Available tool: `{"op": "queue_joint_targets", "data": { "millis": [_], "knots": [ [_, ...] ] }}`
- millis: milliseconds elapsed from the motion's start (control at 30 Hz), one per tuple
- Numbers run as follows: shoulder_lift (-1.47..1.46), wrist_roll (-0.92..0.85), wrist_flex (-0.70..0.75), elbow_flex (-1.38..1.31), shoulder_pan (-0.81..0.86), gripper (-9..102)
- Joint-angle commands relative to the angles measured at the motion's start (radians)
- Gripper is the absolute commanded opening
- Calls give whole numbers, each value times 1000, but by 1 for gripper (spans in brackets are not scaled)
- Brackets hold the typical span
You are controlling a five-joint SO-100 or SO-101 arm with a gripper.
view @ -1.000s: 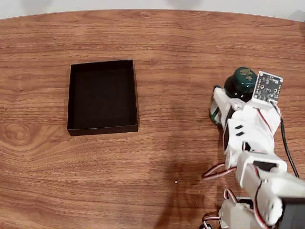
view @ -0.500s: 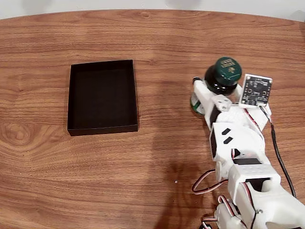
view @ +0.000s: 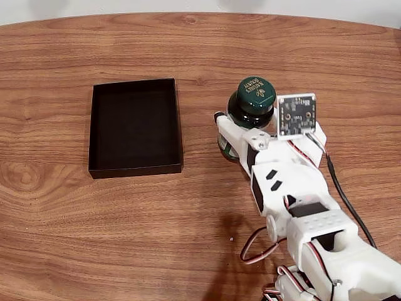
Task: Pick up the pill bottle and place it in the black box.
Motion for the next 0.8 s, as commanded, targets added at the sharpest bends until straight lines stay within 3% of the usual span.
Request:
{"op": "queue_joint_targets", "data": {
  "millis": [0,767],
  "knots": [
    [46,11,21,-161,-35,14],
    [-261,114,-152,-419,-319,16]
  ]
}}
